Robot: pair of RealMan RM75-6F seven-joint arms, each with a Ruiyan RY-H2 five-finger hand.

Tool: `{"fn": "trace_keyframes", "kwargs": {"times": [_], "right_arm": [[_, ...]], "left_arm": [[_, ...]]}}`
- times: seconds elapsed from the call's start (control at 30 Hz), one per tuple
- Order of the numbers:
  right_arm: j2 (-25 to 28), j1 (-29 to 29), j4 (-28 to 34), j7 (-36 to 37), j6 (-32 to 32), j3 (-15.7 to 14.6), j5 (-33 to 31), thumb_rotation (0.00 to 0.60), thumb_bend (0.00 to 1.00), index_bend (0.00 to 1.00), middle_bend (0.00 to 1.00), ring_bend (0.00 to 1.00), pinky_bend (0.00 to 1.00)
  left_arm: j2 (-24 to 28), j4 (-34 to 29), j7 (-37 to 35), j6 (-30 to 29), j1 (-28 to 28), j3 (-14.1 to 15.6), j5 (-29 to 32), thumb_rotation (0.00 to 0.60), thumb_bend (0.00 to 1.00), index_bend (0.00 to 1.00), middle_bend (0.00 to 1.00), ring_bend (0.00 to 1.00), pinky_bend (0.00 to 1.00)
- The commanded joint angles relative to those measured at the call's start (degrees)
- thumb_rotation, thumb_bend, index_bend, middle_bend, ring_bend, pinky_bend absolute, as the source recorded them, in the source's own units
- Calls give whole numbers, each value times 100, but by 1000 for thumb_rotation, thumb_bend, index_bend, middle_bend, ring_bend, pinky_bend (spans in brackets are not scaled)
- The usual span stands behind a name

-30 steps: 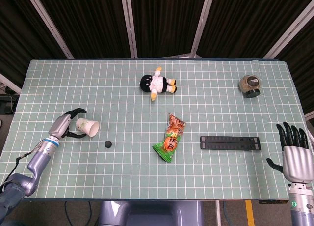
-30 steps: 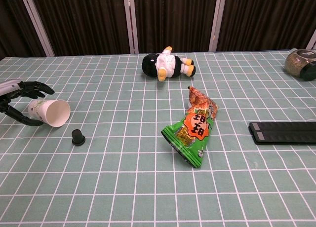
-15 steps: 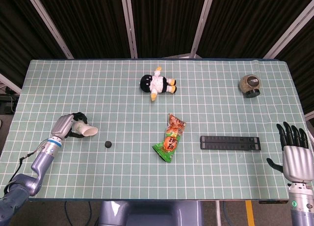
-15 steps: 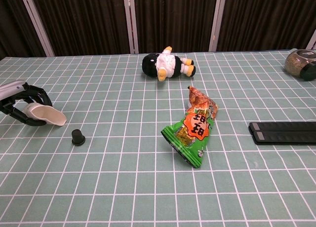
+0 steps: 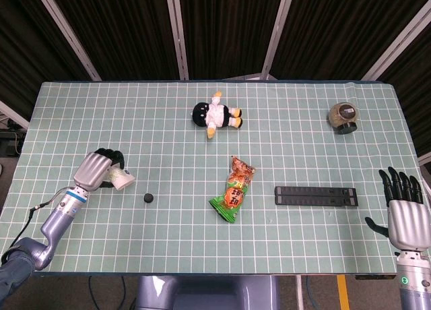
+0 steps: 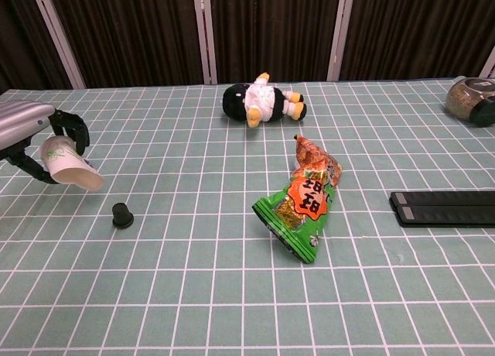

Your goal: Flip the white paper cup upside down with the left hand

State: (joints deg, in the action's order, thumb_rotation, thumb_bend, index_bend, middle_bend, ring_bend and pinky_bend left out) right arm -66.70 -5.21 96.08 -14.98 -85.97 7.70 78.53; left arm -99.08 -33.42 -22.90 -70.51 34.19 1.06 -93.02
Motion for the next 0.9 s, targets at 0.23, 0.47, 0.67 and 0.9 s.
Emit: {"fn": "trace_keyframes", "kwargs": {"times": [0.23,0.47,0.67,0.9], "right_arm": [[55,28,39,71,-36,-15,42,600,0,0,0,0,0],[76,37,50,97,-32,-20,35,600,0,0,0,0,0],[93,38,38,117,-17,-4,-8,600,0,0,0,0,0],[116,44,16,167,-8,16,-55,600,0,0,0,0,0]], "left_arm": [[900,-1874,3783,-671,274,455,-1096,600,223,528,355,326,353],[1141,-2589,5240,-429,545,486,-1535,600,223,523,347,321,330],[1247,-2941,5801,-171,617,441,-1563,600,223,520,346,318,326],[1227,-2807,5964,15,568,490,-1533,600,222,516,344,318,321]]}}
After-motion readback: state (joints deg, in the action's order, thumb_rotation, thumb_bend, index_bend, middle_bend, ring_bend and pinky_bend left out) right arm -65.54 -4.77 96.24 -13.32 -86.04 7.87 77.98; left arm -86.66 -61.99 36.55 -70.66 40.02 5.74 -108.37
